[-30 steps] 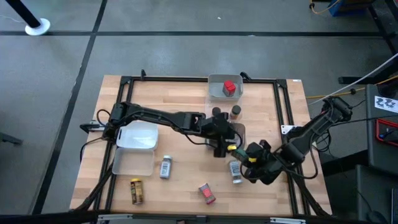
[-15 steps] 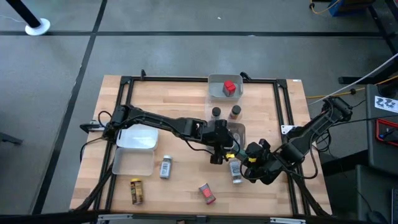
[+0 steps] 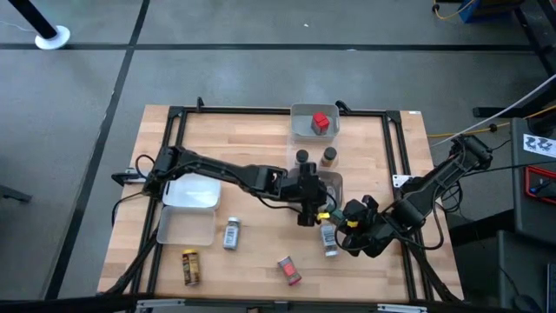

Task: Sort spices by type
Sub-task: Put the black seasoning can into the black bin

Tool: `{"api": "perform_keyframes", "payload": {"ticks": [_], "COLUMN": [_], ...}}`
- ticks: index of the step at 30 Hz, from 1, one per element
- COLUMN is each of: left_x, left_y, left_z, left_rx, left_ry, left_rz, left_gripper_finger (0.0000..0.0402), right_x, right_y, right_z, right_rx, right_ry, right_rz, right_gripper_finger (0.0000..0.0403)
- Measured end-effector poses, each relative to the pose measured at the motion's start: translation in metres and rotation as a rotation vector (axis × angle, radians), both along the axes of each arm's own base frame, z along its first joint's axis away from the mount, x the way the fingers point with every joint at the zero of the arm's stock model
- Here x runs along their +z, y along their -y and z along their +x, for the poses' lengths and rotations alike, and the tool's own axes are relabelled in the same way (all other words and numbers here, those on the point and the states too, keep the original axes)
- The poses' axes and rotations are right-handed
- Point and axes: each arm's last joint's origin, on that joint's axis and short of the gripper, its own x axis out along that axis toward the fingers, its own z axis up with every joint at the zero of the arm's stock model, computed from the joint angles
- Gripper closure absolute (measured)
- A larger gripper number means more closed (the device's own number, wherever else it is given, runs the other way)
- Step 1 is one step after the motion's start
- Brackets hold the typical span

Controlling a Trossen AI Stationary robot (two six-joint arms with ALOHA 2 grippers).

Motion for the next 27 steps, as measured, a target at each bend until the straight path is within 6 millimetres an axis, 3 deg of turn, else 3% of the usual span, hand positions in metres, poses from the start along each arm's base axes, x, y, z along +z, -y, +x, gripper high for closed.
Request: {"api": "perform_keyframes", "payload": {"ticks": [11, 27], "left_x": [0.005, -0.003], "left_y": [0.004, 0.019], "left_z": [0.002, -0.007], "left_rx": [0.009, -0.018], "left_ry": [0.056, -0.048], "left_rz": [-0.042, -0.069], "left_gripper_finger": [0.0212, 0.0212], "right_x": [0.0, 0.001], "right_y": [0.0, 0.0], "right_z": [0.0, 0.002], "right_rx": [0.002, -0.011], "right_ry": [-0.003, 0.032], "right_rz": [0.003, -0.013], "right_gripper_finger": [0.0264, 0.0257]}}
